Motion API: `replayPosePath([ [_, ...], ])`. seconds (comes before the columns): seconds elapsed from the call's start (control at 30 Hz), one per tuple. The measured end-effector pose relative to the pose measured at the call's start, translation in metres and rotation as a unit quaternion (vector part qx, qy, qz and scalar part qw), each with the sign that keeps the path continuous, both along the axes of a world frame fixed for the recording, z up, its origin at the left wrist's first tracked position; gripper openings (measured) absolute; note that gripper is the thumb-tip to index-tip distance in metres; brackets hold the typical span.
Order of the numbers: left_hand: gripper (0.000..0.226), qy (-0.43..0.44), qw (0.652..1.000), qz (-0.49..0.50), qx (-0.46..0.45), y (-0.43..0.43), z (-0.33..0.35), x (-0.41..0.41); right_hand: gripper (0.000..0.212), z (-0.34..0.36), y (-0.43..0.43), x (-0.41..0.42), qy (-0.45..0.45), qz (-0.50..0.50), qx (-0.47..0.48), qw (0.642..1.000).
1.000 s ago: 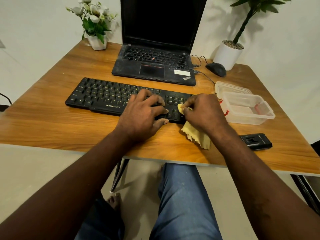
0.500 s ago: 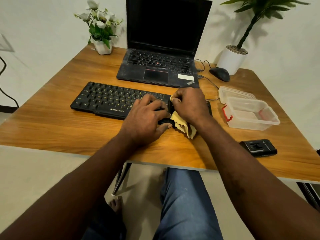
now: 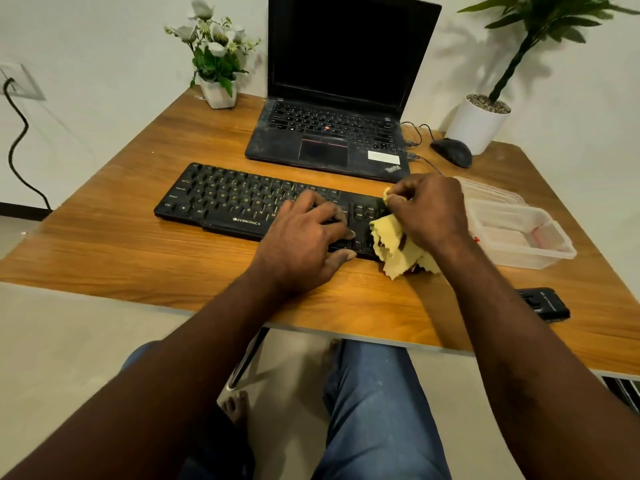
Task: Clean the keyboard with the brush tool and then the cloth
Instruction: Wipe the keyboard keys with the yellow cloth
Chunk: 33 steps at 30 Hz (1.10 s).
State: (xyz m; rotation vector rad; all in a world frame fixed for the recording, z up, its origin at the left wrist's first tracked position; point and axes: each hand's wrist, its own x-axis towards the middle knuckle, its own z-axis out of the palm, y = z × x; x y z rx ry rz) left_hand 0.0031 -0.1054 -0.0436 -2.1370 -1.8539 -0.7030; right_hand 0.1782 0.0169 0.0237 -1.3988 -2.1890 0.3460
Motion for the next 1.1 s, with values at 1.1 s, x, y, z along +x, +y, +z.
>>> replayPosePath([
  [1.1,0.048,-0.018,0.999,0.023,-0.014,-0.002,0.002,0.003,0.009,-0.014,-0.051,0.002,-0.029,0.091,-0.023,0.995],
])
